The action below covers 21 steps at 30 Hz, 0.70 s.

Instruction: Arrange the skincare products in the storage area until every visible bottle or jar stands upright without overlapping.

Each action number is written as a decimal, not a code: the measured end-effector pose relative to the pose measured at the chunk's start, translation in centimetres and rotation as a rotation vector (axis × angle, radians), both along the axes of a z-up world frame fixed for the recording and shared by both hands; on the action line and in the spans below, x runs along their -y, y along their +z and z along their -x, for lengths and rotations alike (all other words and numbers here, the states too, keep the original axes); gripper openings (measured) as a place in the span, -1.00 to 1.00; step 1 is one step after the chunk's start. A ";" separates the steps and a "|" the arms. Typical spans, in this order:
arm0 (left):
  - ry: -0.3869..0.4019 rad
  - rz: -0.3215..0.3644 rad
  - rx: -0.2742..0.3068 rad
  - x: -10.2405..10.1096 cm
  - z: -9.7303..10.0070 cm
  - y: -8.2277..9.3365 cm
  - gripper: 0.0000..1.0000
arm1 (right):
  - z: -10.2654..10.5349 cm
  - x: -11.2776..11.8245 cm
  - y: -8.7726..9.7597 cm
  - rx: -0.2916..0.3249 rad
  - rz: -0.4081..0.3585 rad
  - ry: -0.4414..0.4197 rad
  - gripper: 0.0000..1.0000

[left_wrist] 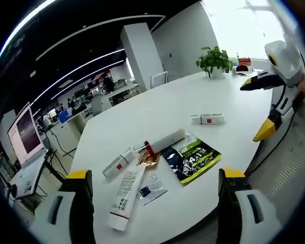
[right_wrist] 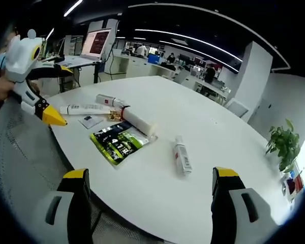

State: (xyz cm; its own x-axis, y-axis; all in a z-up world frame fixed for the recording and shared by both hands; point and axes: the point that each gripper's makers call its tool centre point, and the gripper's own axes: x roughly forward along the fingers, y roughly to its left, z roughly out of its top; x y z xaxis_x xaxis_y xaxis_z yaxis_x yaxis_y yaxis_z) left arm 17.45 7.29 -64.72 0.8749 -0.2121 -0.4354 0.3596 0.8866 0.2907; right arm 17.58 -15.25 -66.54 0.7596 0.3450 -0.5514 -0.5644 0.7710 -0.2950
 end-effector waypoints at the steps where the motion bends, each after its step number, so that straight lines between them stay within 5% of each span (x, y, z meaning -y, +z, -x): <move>1: 0.003 -0.003 0.002 0.0 0.0 0.0 0.95 | 0.0 -0.1 0.0 -0.004 -0.001 0.005 0.99; 13: 0.028 -0.013 0.025 -0.5 -0.4 0.4 0.95 | -0.2 -1.2 -0.4 -0.059 -0.018 0.067 0.99; 21: 0.030 -0.017 0.028 -0.7 -0.5 0.4 0.96 | -2.4 -1.9 0.8 -0.034 0.008 0.121 0.99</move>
